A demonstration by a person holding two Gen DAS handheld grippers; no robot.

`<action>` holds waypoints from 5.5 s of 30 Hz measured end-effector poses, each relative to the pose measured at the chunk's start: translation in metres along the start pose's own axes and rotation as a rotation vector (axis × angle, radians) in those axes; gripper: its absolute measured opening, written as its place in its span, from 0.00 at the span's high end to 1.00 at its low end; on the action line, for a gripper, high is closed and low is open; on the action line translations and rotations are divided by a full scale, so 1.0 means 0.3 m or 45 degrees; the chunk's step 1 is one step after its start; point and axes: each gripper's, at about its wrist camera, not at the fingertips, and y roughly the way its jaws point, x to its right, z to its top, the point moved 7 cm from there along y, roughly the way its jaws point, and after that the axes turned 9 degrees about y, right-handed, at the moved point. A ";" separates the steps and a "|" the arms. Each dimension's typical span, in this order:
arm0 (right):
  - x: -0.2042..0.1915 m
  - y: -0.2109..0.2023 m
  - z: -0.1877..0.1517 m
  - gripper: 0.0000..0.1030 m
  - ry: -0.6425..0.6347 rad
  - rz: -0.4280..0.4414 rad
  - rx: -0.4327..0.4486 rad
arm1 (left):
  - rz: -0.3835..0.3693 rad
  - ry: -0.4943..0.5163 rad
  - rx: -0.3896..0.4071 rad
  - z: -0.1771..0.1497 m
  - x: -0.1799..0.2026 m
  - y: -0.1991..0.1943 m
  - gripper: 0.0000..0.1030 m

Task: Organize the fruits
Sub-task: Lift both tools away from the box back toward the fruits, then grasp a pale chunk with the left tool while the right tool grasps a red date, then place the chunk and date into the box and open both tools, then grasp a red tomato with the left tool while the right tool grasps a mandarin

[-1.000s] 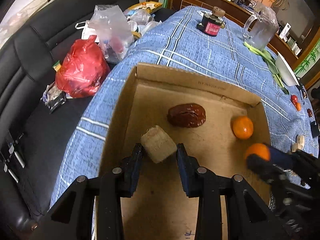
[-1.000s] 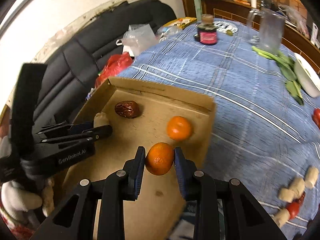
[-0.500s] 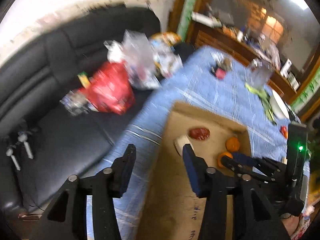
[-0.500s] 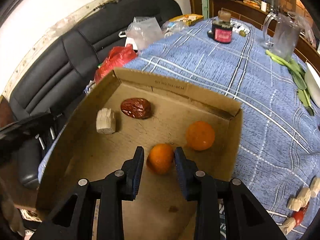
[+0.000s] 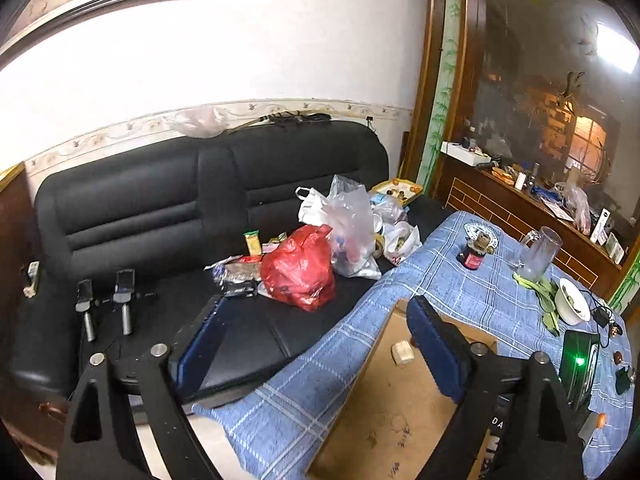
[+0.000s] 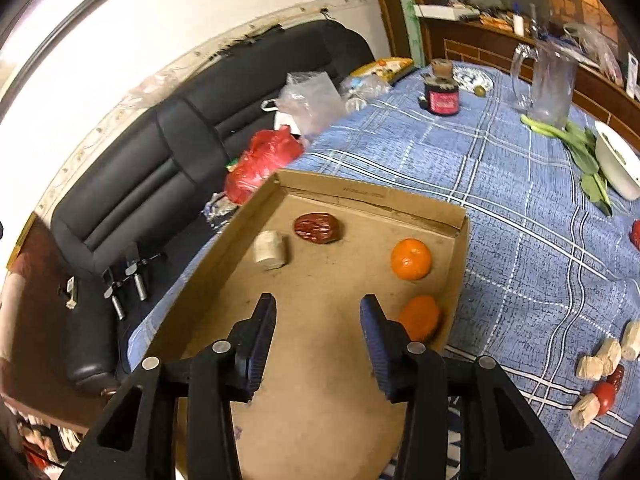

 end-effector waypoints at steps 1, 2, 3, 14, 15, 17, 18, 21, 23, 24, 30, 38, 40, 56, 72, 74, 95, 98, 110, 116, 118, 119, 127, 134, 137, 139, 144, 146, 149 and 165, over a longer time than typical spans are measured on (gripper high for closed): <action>-0.002 -0.015 -0.006 0.53 0.003 0.010 0.001 | -0.008 -0.003 -0.012 -0.006 0.006 -0.014 0.13; -0.004 -0.031 -0.013 0.53 0.010 0.021 0.003 | -0.030 -0.015 -0.026 -0.011 0.011 -0.028 0.13; -0.005 -0.047 -0.020 0.53 0.010 0.029 0.006 | -0.049 -0.029 -0.034 -0.016 0.014 -0.040 0.13; 0.096 -0.186 -0.128 0.43 -0.001 -0.018 0.006 | -0.163 -0.080 -0.054 -0.093 0.134 -0.155 0.13; 0.107 -0.191 -0.141 0.43 0.009 -0.018 -0.001 | -0.161 -0.083 -0.050 -0.095 0.136 -0.163 0.13; 0.112 -0.200 -0.157 0.43 0.011 -0.017 -0.008 | -0.158 -0.095 -0.045 -0.103 0.134 -0.184 0.13; 0.109 -0.207 -0.165 0.43 0.003 -0.018 -0.008 | -0.155 -0.101 -0.043 -0.104 0.128 -0.192 0.13; 0.089 -0.217 -0.175 0.43 -0.028 -0.013 -0.006 | -0.143 -0.123 -0.017 -0.103 0.112 -0.228 0.13; 0.071 -0.225 -0.181 0.43 -0.048 -0.007 -0.001 | -0.123 -0.136 0.019 -0.094 0.094 -0.259 0.13; 0.059 -0.228 -0.182 0.43 -0.058 -0.004 0.001 | -0.115 -0.142 0.037 -0.089 0.083 -0.273 0.13; 0.017 -0.225 -0.200 0.38 -0.100 0.003 0.003 | -0.140 -0.196 0.161 -0.070 0.037 -0.330 0.00; 0.053 -0.214 -0.207 0.38 -0.064 -0.027 -0.020 | -0.158 -0.148 0.001 -0.094 0.100 -0.212 0.00; 0.094 -0.240 -0.200 0.38 -0.030 -0.042 0.000 | -0.189 -0.136 -0.020 -0.091 0.138 -0.180 0.00; 0.951 -0.661 -0.407 0.37 0.534 -0.560 0.133 | -0.754 0.215 -0.482 -0.410 1.011 0.102 0.00; 1.062 -0.621 -0.466 0.37 0.549 -0.424 0.065 | -0.857 0.578 -0.629 -0.652 1.316 0.155 0.33; 1.047 -0.592 -0.451 0.37 0.517 -0.406 0.052 | -0.849 0.609 -0.614 -0.643 1.333 0.167 0.33; 1.037 -0.490 -0.453 0.74 0.465 -0.468 -0.012 | -0.832 0.797 -0.606 -0.704 1.416 0.209 0.69; 1.021 -0.500 -0.452 0.75 0.462 -0.464 -0.009 | -0.861 0.734 -0.606 -0.678 1.384 0.188 0.69; 0.730 -0.473 -0.287 0.74 0.297 -0.338 0.052 | -0.814 0.489 -0.551 -0.483 1.055 0.208 0.69; 0.468 -0.361 -0.148 0.74 0.155 -0.207 0.048 | -0.652 0.368 -0.557 -0.397 0.758 0.331 0.68; 0.378 -0.312 -0.103 0.74 0.116 -0.157 0.039 | -0.600 0.340 -0.575 -0.385 0.670 0.381 0.68; 0.331 -0.282 -0.081 0.74 0.097 -0.129 0.032 | -0.574 0.328 -0.588 -0.380 0.627 0.409 0.68; 0.094 0.035 0.004 0.73 -0.007 -0.081 -0.095 | -0.512 0.318 -0.684 -0.396 0.470 0.580 0.68; 0.078 0.203 0.007 0.73 -0.025 -0.155 -0.165 | -0.532 0.342 -0.683 -0.393 0.441 0.615 0.68; 0.068 0.232 0.011 0.73 -0.048 -0.180 -0.170 | -0.554 0.326 -0.690 -0.386 0.432 0.620 0.68; 0.062 0.249 0.016 0.73 -0.043 -0.173 -0.173 | -0.561 0.320 -0.687 -0.379 0.425 0.611 0.68; 0.059 0.246 0.026 0.70 0.001 -0.145 -0.178 | -0.576 0.269 -0.649 -0.345 0.381 0.571 0.58; 0.056 0.215 0.036 0.63 0.003 -0.144 -0.149 | -0.567 0.239 -0.637 -0.327 0.357 0.557 0.57; 0.073 0.145 0.045 0.55 0.039 -0.149 -0.094 | -0.535 0.207 -0.592 -0.295 0.337 0.530 0.49; 0.500 -0.244 -0.196 0.46 0.420 -0.204 0.017 | -0.607 0.287 -0.591 -0.357 0.653 0.337 0.42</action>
